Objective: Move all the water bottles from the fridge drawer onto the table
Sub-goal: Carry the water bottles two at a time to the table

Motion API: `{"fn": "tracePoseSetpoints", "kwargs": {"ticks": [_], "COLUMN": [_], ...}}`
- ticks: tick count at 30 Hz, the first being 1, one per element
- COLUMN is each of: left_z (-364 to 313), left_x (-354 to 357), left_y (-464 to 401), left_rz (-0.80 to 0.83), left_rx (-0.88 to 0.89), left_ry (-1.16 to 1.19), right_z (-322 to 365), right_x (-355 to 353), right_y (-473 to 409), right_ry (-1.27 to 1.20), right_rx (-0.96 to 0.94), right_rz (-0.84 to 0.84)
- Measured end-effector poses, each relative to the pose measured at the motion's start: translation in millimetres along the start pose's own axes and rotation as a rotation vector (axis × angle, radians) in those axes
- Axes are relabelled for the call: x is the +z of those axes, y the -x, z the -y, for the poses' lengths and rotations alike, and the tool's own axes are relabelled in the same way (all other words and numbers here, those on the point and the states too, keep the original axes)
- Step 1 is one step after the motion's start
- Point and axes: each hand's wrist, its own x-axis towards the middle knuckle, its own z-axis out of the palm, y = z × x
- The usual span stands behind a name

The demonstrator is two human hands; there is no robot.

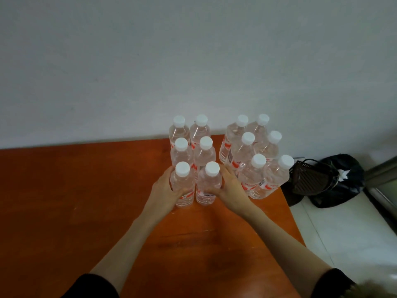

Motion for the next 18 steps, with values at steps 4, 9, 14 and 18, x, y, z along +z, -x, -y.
{"fn": "tracePoseSetpoints", "kwargs": {"ticks": [4, 9, 14, 18], "left_z": [3.1, 7.2, 13.1, 18.2], "left_x": [6.1, 13.0, 18.6, 20.2], "left_y": [-2.4, 2.1, 7.2, 16.0], "left_rz": [-0.055, -0.094, -0.171, -0.082], "left_rx": [0.042, 0.066, 0.053, 0.036], "left_ry": [-0.021, 0.012, 0.079, -0.059], "right_z": [1.2, -1.5, 3.7, 6.3], "right_x": [1.0, 5.4, 16.2, 18.0], "right_y": [-0.1, 3.4, 10.0, 19.3], "right_ry": [0.021, -0.037, -0.091, -0.046], "right_rx": [0.016, 0.066, 0.08, 0.093], "right_rz": [-0.018, -0.086, -0.149, -0.116]}}
